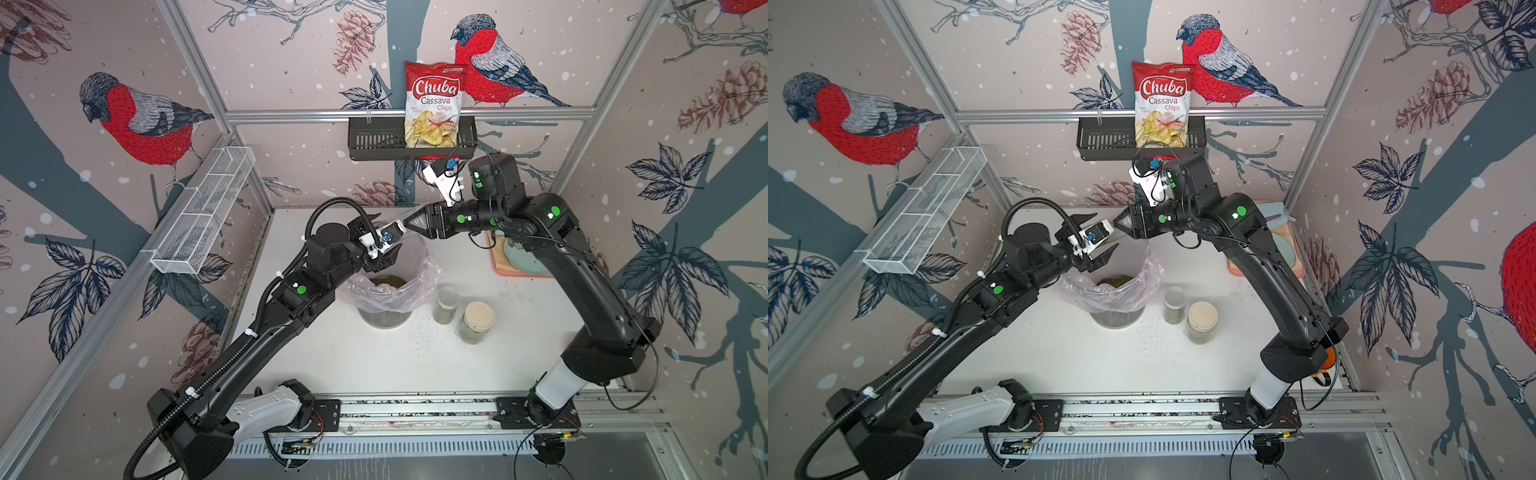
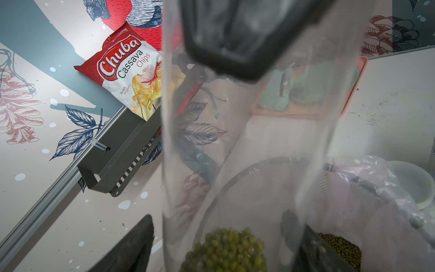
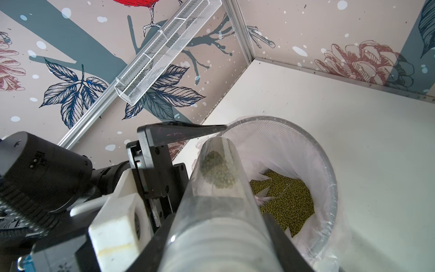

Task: Empty moldy mung beans from jars
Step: Pick up the jar from the center of the board.

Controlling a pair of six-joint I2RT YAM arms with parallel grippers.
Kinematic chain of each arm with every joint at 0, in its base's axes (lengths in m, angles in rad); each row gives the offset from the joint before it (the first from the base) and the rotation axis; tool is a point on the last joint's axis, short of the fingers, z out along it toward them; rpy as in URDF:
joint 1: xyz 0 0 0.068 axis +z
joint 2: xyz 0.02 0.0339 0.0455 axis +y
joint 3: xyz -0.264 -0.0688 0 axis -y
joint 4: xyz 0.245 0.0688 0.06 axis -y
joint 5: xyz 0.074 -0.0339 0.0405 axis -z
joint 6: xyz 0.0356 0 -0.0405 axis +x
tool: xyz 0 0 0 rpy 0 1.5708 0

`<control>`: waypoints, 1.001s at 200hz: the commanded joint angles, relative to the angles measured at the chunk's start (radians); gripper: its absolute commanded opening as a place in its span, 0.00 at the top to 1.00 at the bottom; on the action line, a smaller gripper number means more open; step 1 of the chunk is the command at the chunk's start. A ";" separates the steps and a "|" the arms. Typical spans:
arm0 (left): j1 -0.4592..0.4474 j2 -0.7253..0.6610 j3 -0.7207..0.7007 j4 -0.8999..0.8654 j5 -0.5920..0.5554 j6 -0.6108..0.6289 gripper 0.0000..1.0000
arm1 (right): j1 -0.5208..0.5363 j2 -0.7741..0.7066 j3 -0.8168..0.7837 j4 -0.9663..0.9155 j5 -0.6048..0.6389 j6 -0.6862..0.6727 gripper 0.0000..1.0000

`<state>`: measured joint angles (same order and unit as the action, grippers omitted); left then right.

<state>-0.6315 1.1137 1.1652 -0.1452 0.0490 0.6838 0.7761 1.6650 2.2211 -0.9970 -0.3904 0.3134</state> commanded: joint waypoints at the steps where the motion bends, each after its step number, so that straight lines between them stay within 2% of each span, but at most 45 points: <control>1: -0.004 -0.001 -0.002 0.034 -0.016 0.001 0.16 | 0.002 -0.013 0.004 0.048 -0.029 -0.016 0.56; 47: -0.004 -0.009 -0.009 0.039 -0.022 0.005 0.19 | 0.002 -0.052 -0.031 0.062 -0.059 -0.029 0.56; 77: -0.005 -0.009 -0.002 0.030 -0.014 0.002 0.32 | 0.001 -0.054 -0.041 0.064 -0.070 -0.033 0.56; 166: -0.014 -0.036 -0.019 0.026 -0.010 0.008 0.35 | -0.029 -0.045 -0.043 0.080 -0.109 -0.027 0.54; 200: -0.016 -0.039 -0.020 0.021 -0.008 0.012 0.43 | -0.038 -0.037 -0.034 0.088 -0.133 -0.023 0.54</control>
<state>-0.6434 1.0805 1.1450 -0.1478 0.0257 0.6876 0.7391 1.6241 2.1746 -0.9665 -0.4896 0.2878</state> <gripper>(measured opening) 0.603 0.553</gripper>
